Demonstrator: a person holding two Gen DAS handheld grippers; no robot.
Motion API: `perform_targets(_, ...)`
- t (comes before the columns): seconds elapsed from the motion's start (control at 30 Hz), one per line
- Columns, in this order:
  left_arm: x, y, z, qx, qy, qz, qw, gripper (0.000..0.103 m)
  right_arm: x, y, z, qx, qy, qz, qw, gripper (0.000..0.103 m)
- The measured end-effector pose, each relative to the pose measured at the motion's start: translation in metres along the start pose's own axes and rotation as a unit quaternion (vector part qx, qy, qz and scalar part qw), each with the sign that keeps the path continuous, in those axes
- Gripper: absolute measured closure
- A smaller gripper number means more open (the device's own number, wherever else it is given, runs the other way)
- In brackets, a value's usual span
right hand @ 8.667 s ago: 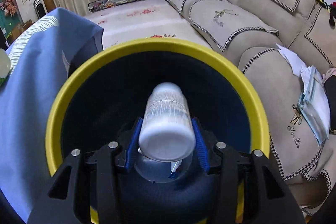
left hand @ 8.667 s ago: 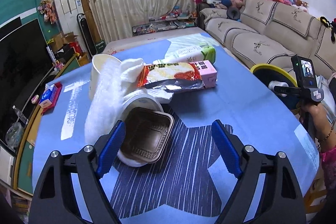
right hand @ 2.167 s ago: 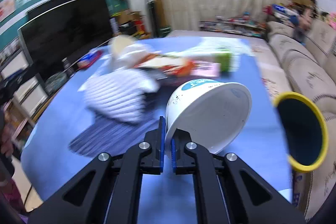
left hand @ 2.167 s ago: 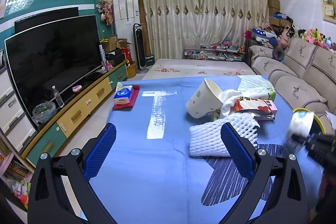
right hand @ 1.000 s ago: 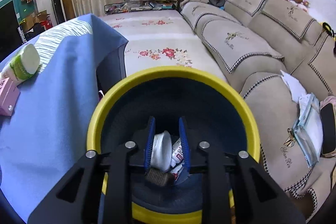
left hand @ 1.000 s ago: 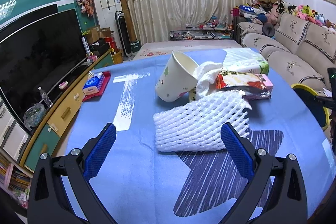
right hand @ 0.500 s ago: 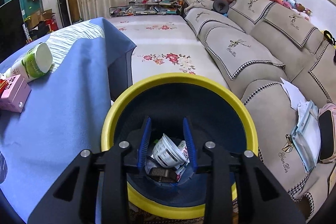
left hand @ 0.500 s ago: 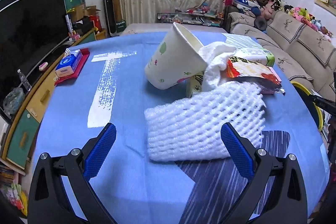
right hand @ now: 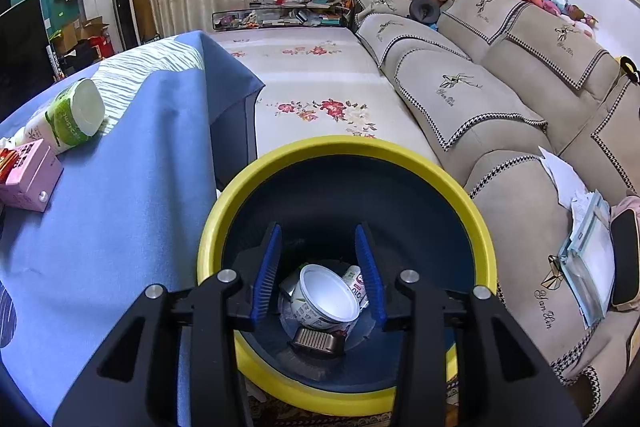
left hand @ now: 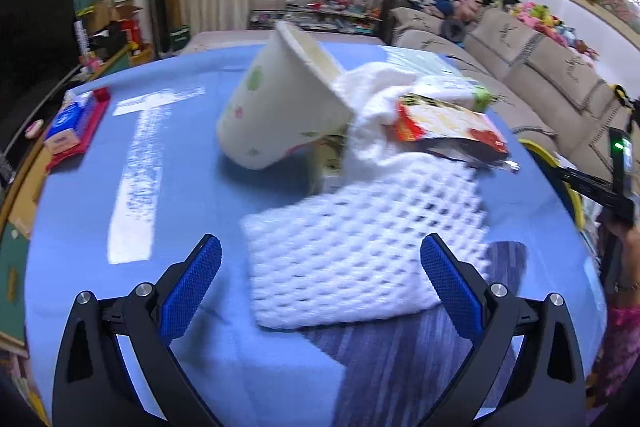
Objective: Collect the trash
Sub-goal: 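Lower the left tool onto the white foam net and close it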
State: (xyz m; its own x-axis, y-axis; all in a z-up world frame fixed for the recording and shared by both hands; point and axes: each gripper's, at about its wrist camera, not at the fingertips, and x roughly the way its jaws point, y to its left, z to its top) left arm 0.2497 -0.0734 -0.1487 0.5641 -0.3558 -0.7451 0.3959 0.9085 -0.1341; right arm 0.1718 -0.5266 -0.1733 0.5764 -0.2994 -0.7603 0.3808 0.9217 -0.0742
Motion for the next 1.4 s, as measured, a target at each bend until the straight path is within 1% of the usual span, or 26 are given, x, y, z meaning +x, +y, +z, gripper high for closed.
perform_targets(0.07, -0.001, -0.010, -0.002, 0.014, 0.001, -0.009, 0.9999, 0.005, -0.001, 0.001, -0.001, 0.000, 0.000, 0.001, 1.000, 0.066)
perform_targets(0.1, 0.000, -0.012, -0.002, 0.018, 0.002, -0.011, 0.9998, 0.009, -0.001, 0.002, -0.001, -0.001, 0.000, 0.002, 1.000, 0.066)
perform_targets(0.13, 0.001, -0.015, -0.003, 0.024, 0.006, -0.013, 0.9996, 0.015, -0.001, 0.002, -0.002, -0.001, 0.000, 0.002, 1.000, 0.066)
perform_targets(0.17, 0.001, -0.019, -0.004, 0.029, 0.011, -0.012, 0.9994, 0.019, -0.002, 0.002, -0.002, -0.001, 0.000, 0.003, 1.000, 0.066)
perform_targets(0.23, 0.003, -0.025, -0.007, 0.037, 0.022, -0.008, 0.9991, 0.030, -0.002, 0.002, -0.004, -0.001, 0.000, 0.004, 1.000, 0.065)
perform_targets(0.37, 0.002, -0.031, -0.012, 0.039, 0.032, -0.019, 0.9985, 0.040, -0.002, 0.003, -0.005, -0.001, 0.001, 0.005, 1.000, 0.065)
perform_targets(0.43, 0.001, -0.033, -0.014, 0.033, 0.037, -0.031, 0.9983, 0.051, -0.002, 0.003, -0.006, 0.001, 0.002, 0.006, 1.000, 0.065)
perform_targets(0.47, 0.001, -0.034, -0.016, 0.032, 0.040, -0.036, 0.9980, 0.054, -0.002, 0.002, -0.007, 0.001, 0.002, 0.006, 1.000, 0.065)
perform_targets(0.53, -0.001, -0.038, -0.020, 0.033, 0.045, -0.043, 0.9975, 0.068, -0.003, 0.002, -0.008, 0.003, 0.003, 0.007, 1.000, 0.065)
perform_targets(0.57, -0.001, -0.038, -0.020, 0.033, 0.047, -0.045, 0.9973, 0.071, -0.003, 0.001, -0.009, 0.004, 0.002, 0.007, 1.000, 0.065)
perform_targets(0.6, -0.001, -0.040, -0.022, 0.033, 0.049, -0.046, 0.9972, 0.078, -0.003, 0.001, -0.009, 0.005, 0.003, 0.008, 1.000, 0.065)
perform_targets(0.63, -0.002, -0.043, -0.023, 0.032, 0.051, -0.048, 0.9971, 0.082, -0.003, 0.000, -0.010, 0.006, 0.003, 0.008, 1.000, 0.065)
perform_targets(0.7, -0.005, -0.048, -0.027, 0.031, 0.054, -0.055, 0.9966, 0.088, -0.004, 0.000, -0.010, 0.006, 0.003, 0.008, 1.000, 0.065)
perform_targets(0.83, -0.006, -0.053, -0.029, 0.038, 0.060, -0.065, 0.9953, 0.093, -0.003, -0.001, -0.010, 0.007, 0.003, 0.008, 1.000, 0.065)
perform_targets(0.93, -0.006, -0.056, -0.029, 0.039, 0.066, -0.082, 0.9936, 0.092, -0.005, -0.001, -0.011, 0.010, 0.001, 0.009, 1.000, 0.065)
perform_targets(0.97, -0.007, -0.056, -0.029, 0.034, 0.068, -0.088, 0.9933, 0.086, -0.006, -0.002, -0.011, 0.011, 0.000, 0.009, 1.000, 0.065)
perform_targets(1.03, -0.011, -0.053, -0.027, 0.020, 0.062, -0.090, 0.9938, 0.033, -0.007, -0.002, -0.012, 0.011, 0.000, 0.009, 1.000, 0.065)
perform_targets(1.07, -0.013, -0.053, -0.027, 0.022, 0.056, -0.089, 0.9942, 0.031, -0.007, -0.003, -0.012, 0.012, 0.000, 0.010, 1.000, 0.065)
perform_targets(1.1, -0.014, -0.054, -0.027, 0.026, 0.056, -0.086, 0.9943, 0.031, -0.007, -0.003, -0.012, 0.012, 0.000, 0.009, 1.000, 0.065)
perform_targets(1.3, -0.003, -0.064, -0.029, 0.028, 0.088, -0.097, 0.9910, 0.031, -0.005, -0.004, -0.013, 0.013, 0.002, 0.010, 1.000, 0.065)
perform_targets(1.37, 0.003, -0.068, -0.032, 0.028, 0.101, -0.094, 0.9900, 0.033, -0.005, -0.004, -0.013, 0.013, 0.002, 0.010, 1.000, 0.065)
perform_targets(1.4, 0.005, -0.070, -0.033, 0.027, 0.105, -0.093, 0.9898, 0.037, -0.005, -0.004, -0.013, 0.013, 0.002, 0.010, 1.000, 0.065)
